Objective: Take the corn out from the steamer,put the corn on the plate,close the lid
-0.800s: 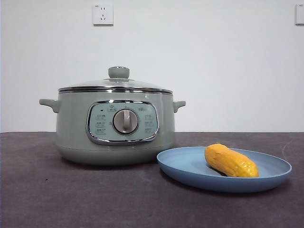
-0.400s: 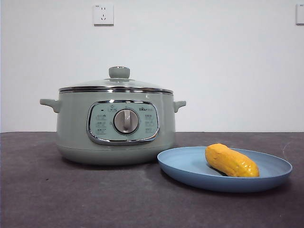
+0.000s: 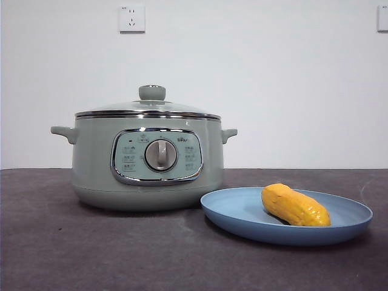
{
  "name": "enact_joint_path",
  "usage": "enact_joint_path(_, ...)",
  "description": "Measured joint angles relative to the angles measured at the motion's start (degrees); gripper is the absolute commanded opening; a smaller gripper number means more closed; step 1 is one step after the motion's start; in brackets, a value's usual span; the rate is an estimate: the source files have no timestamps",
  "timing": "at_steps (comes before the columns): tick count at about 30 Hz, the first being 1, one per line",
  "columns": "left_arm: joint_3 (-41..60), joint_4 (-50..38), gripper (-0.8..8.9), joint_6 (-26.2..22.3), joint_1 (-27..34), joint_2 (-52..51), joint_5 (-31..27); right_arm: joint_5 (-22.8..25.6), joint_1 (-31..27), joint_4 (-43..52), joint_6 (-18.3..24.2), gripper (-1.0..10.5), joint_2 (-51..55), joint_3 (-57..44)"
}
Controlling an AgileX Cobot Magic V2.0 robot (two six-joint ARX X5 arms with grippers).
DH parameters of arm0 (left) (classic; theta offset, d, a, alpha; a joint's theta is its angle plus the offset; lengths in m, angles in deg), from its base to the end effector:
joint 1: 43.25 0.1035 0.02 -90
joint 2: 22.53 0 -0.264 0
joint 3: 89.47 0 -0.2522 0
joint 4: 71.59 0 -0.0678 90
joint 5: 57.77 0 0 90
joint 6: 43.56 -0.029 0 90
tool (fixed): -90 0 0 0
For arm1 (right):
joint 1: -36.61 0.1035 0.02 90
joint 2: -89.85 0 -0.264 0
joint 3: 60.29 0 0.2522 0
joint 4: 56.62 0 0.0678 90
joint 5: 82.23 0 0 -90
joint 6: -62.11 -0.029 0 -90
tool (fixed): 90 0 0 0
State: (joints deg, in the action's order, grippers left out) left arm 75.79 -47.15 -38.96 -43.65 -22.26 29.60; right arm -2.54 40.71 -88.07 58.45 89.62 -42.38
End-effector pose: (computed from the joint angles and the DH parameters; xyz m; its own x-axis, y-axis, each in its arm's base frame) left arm 0.0955 0.0007 0.1510 0.9842 0.0390 -0.1730 -0.0520 0.9961 -0.0711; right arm 0.0893 0.0116 0.1582 0.9403 0.2468 -0.2342 -0.2281 0.9680 0.1045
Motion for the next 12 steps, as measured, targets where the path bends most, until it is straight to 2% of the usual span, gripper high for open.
enact_joint_path(12, 0.00, 0.00, -0.04, 0.00, 0.00, 0.00, 0.00, 0.00, 0.00, -1.64, -0.61, 0.0, -0.09, -0.20)
